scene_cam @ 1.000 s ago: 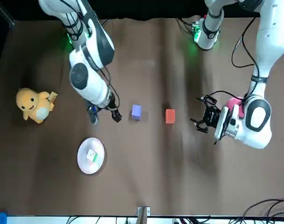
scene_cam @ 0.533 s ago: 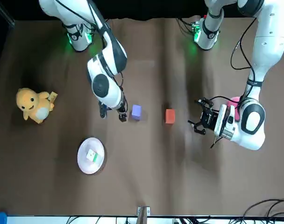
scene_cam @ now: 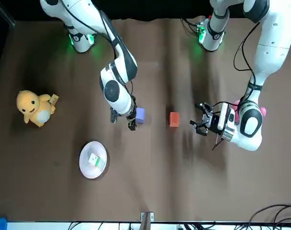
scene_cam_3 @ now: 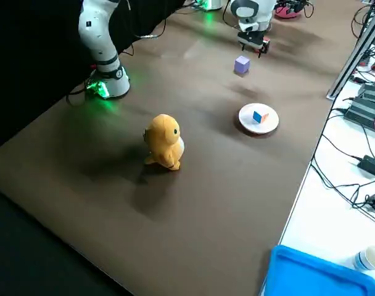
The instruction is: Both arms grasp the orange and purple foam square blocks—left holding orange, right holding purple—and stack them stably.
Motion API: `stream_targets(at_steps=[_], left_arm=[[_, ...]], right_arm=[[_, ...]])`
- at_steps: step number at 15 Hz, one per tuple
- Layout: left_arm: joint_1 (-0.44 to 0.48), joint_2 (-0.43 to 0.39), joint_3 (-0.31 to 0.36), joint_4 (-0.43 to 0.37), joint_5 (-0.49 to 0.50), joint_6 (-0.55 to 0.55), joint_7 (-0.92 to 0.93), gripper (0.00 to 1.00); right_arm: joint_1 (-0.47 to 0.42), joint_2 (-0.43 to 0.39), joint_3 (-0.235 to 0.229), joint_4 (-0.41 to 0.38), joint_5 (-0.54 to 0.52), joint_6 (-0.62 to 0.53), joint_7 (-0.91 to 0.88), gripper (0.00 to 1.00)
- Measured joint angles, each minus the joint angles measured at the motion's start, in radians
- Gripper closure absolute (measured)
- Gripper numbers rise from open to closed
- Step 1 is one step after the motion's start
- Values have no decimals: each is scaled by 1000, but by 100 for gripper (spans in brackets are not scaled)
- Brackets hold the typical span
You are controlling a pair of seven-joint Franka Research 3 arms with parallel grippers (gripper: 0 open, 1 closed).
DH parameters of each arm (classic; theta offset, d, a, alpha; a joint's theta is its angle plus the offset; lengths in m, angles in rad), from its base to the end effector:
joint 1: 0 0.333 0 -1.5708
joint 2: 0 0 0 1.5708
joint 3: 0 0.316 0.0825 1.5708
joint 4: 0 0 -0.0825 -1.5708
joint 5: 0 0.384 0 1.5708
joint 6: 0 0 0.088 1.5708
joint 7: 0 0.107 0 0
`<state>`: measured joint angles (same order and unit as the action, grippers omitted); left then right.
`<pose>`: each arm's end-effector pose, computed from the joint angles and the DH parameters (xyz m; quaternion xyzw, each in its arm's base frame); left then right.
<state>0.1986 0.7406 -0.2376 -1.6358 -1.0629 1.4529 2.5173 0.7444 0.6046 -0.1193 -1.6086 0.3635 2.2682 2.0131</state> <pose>0.6148 -0.1074 0.2240 0.3627 -0.6526 0.3983 0.5329 0.5549 0.4256 0.2832 -0.6955 0.7096 0.0976 0.0574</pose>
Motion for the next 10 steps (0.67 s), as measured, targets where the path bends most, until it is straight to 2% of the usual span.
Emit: stream_targets(at_steps=[2, 4, 10], left_arm=[[-1, 1, 0, -25, -28, 13, 15, 0], [-1, 2, 0, -55, -34, 25, 30, 0], [-1, 3, 0, -92, -37, 40, 40, 0]], right_arm=[[8, 6, 0, -39, 8, 59, 0, 0], [14, 13, 1, -67, 18, 68, 0, 0], [22, 35, 12, -79, 29, 73, 2, 0]])
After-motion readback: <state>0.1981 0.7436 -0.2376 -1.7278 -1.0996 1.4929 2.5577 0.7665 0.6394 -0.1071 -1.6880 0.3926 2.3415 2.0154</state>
